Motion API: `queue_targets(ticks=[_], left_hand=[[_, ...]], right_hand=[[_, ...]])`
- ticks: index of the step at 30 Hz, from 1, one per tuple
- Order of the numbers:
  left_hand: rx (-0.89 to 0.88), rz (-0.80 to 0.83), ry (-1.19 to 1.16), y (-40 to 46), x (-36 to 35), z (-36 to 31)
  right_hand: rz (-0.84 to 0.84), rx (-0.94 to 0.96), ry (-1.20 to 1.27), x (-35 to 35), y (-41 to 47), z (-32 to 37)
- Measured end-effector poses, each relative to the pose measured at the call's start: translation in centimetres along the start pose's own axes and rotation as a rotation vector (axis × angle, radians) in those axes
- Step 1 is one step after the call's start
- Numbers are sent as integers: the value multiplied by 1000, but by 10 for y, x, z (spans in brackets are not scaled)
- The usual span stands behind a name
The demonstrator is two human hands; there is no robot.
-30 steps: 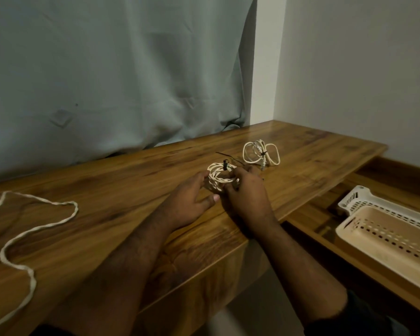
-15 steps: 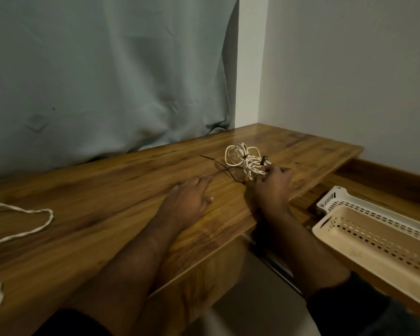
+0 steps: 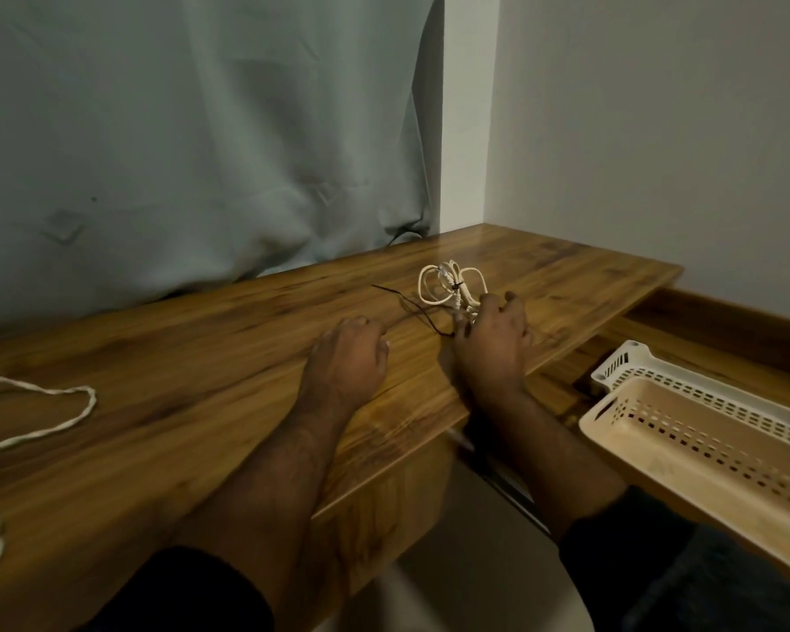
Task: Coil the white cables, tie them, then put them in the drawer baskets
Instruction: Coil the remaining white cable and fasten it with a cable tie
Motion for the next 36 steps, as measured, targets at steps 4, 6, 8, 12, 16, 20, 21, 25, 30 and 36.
queue_targets(ticks=[4,6,8,12,16,20,21,25,30,36], left_hand=[[-1,-77,17,-10,15,-2],[8,-121,17,-18,26,-2],[61,-161,1,-28,35,4],[239,-208,-57,-46,47,29],[414,-238,-196,-67,59,54],[576,-376,-339,-106,92,95],[599,-400,-337,-116,102,106],[654,-479,-232,-162,148,153],[528,-641,-25,-214,204,164],[722,-727,227,-254,234,174]], right_hand=[[53,302,17,8,-14,36],[120,417,75,6,-23,51],[204,461,87,-2,-33,62],[388,550,49,-23,-61,94],[475,702,82,-34,-104,147],[521,839,63,-52,-143,202],[535,839,95,-54,-151,214],[556,879,172,-59,-184,261],[582,1030,341,-56,-235,317],[711,1233,429,-47,-286,362]])
Point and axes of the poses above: each hand's wrist, its own y-axis towards the middle knuckle, its own x-axis out of the back of the hand, z = x × y, the point moved 8 cm from there along y, towards the middle knuckle, and after that the axes turned 5 degrees about x, right-handed, at the moved point
